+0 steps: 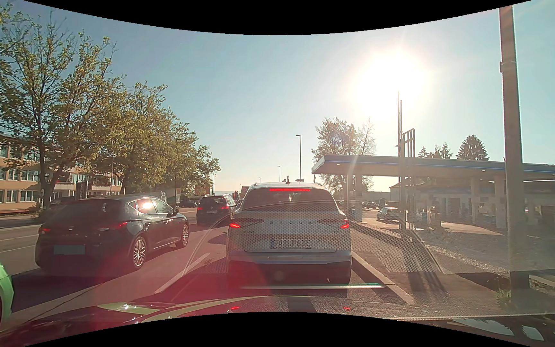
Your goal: Follow the waypoints while adhering to traffic rules and regulations
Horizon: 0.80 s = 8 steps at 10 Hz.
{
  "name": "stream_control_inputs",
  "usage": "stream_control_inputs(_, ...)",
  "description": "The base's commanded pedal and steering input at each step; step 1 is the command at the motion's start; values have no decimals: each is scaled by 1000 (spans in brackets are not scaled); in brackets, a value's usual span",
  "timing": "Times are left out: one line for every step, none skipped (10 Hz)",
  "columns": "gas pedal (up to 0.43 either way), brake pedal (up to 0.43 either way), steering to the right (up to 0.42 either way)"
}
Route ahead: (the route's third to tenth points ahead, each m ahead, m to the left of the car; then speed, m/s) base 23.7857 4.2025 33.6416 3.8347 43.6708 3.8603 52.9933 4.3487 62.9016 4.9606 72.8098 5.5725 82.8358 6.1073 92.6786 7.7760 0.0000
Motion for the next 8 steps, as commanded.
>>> stream_control_inputs(0, 238, -6)
stream_control_inputs(0, 232, -6)
stream_control_inputs(0, 232, -6)
stream_control_inputs(0, 238, -5)
stream_control_inputs(0, 232, -6)
stream_control_inputs(0, 238, -6)
stream_control_inputs(0, 232, -6)
stream_control_inputs(0, 232, -6)
